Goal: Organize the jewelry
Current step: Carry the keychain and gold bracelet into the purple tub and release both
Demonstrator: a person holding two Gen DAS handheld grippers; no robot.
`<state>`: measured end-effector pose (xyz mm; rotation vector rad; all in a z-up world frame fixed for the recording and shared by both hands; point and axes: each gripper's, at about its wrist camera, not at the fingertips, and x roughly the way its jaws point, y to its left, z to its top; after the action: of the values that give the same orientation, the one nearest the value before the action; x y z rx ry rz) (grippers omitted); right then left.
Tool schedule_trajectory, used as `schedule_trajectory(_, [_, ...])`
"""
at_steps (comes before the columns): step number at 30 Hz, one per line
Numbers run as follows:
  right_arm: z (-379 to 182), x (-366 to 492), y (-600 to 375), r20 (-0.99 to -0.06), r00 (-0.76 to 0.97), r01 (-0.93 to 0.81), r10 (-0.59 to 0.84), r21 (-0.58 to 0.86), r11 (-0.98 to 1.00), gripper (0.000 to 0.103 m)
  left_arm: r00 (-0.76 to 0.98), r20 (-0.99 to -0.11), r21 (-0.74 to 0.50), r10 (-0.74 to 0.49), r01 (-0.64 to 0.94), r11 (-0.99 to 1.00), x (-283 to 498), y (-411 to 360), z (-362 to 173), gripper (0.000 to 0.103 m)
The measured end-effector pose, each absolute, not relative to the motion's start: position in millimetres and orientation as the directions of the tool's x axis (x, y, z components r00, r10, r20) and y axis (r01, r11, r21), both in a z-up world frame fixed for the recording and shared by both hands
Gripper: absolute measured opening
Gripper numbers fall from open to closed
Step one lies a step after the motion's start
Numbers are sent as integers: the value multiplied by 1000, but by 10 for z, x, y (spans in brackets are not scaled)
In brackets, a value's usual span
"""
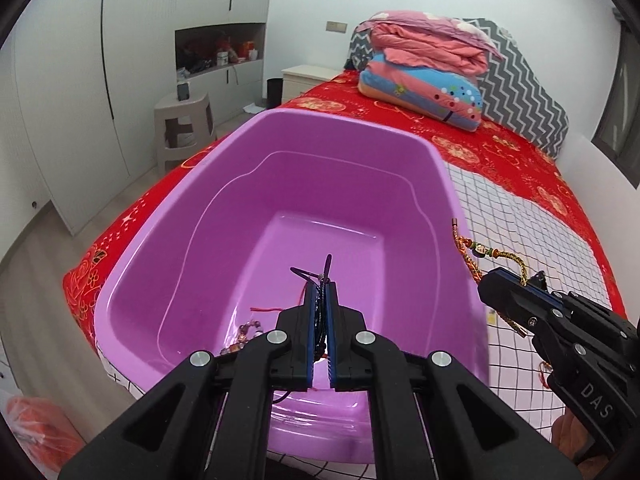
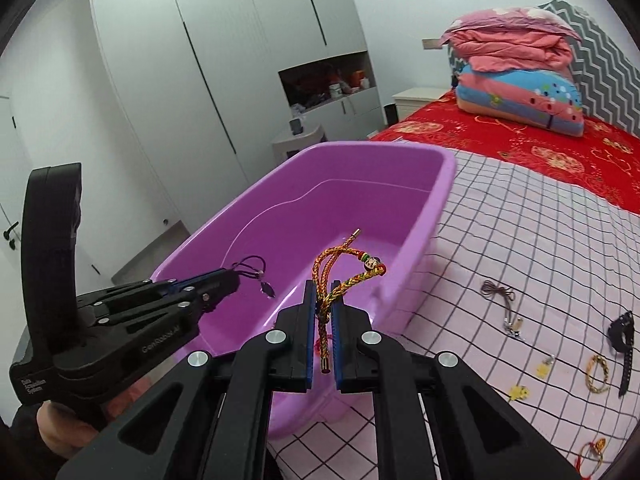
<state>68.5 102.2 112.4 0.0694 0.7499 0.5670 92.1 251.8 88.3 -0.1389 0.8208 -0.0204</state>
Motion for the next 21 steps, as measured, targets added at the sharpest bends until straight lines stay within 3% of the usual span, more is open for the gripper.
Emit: schedule_trajectory(21, [923, 1094, 1519, -726, 476, -525, 496, 218, 823, 7, 559, -822, -26, 106, -224, 974, 1039, 2861, 598, 7])
